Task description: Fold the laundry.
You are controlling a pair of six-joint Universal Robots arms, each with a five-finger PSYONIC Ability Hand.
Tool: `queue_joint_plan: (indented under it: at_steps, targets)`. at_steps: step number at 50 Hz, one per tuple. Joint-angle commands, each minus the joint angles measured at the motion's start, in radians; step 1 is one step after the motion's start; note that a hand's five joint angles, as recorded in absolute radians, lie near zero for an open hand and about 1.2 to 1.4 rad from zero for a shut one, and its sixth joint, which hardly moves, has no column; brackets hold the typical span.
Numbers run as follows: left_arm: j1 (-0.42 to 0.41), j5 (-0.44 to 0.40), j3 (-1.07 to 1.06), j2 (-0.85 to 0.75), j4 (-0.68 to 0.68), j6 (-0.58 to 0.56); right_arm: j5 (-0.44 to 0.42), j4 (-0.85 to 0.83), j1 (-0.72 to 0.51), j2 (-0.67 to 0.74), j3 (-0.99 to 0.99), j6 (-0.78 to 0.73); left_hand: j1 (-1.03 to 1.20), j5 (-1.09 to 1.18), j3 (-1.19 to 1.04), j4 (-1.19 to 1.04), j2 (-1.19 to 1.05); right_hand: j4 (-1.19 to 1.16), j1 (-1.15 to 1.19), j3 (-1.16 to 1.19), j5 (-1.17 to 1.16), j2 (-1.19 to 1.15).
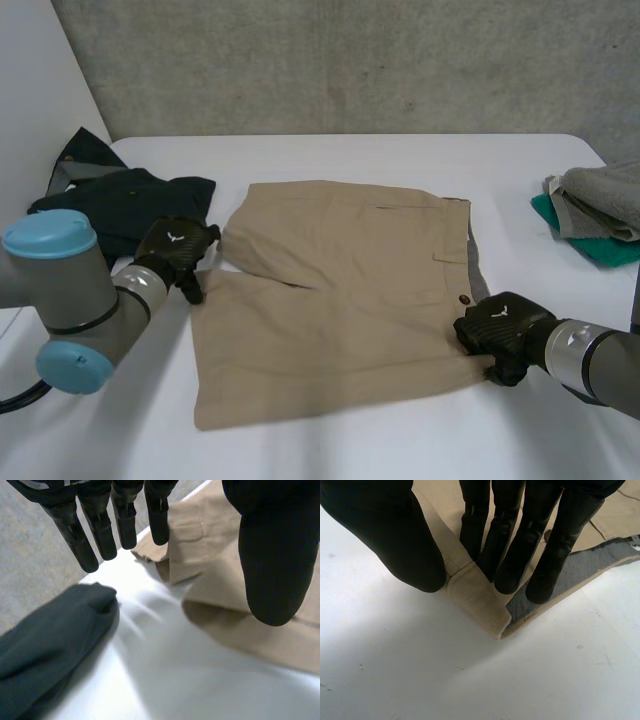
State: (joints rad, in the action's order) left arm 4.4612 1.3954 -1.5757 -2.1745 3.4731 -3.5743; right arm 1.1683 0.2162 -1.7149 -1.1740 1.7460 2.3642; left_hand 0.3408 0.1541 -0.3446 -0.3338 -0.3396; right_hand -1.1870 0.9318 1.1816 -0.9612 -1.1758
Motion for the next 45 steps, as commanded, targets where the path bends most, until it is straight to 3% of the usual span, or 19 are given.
queue_joint_plan:
  at_steps: [1, 8, 14, 21, 28, 37, 39, 40, 43, 45]
  targets:
    - [-0.002, -0.001, -0.111, 0.205, -0.035, 0.005, 0.001, -0.011, 0.0, -0.001, 0.004, 0.001, 0.037, 0.049, -0.033, -0.044, -0.038, -0.209, 0.465, 0.215, -0.26, -0.22]
    - [-0.029, -0.003, -0.322, 0.461, -0.089, 0.008, 0.001, -0.014, 0.0, -0.003, 0.006, 0.003, 0.111, 0.123, -0.107, -0.118, -0.112, -0.209, 0.465, 0.215, -0.26, -0.22]
    - [-0.169, 0.008, -0.477, 0.578, -0.161, 0.011, 0.001, -0.015, 0.0, -0.003, 0.007, 0.003, 0.213, 0.225, -0.209, -0.22, -0.214, -0.209, 0.465, 0.215, -0.26, -0.22]
    - [-0.264, 0.016, -0.558, 0.57, -0.172, 0.015, 0.001, -0.017, 0.0, -0.003, 0.009, 0.003, 0.307, 0.319, -0.303, -0.314, -0.308, -0.209, 0.465, 0.215, -0.26, -0.22]
    - [-0.26, 0.019, -0.553, 0.48, -0.14, 0.023, 0.001, -0.021, 0.0, -0.003, 0.017, 0.004, 0.41, 0.422, -0.406, -0.417, -0.411, -0.209, 0.465, 0.215, -0.26, -0.22]
    - [-0.258, 0.093, -0.546, 0.397, -0.12, 0.023, 0.001, -0.037, 0.0, -0.003, 0.02, 0.024, 0.433, 0.445, -0.429, -0.44, -0.434, -0.209, 0.465, 0.215, -0.26, -0.22]
    - [-0.258, 0.099, -0.544, 0.395, -0.105, 0.023, 0.001, -0.037, 0.0, -0.003, 0.02, 0.024, 0.562, 0.574, -0.558, -0.569, -0.563, -0.209, 0.465, 0.215, -0.26, -0.22]
    - [-0.258, 0.108, -0.544, 0.395, -0.085, 0.022, 0.001, -0.037, 0.0, -0.003, 0.023, 0.024, 0.752, 0.764, -0.748, -0.759, -0.753, -0.209, 0.465, 0.215, -0.26, -0.22]
    - [-0.257, 0.132, -0.544, 0.397, -0.054, 0.022, 0.002, -0.035, 0.0, -0.004, 0.024, 0.024, 1.043, 1.055, -1.039, -1.05, -1.044, -0.209, 0.465, 0.215, -0.26, -0.22]
    - [-0.266, 0.165, -0.544, 0.4, -0.032, 0.02, 0.001, -0.034, 0.001, -0.007, 0.026, 0.024, 1.056, 1.068, -1.052, -1.062, -1.057, -0.209, 0.465, 0.215, -0.26, -0.22]
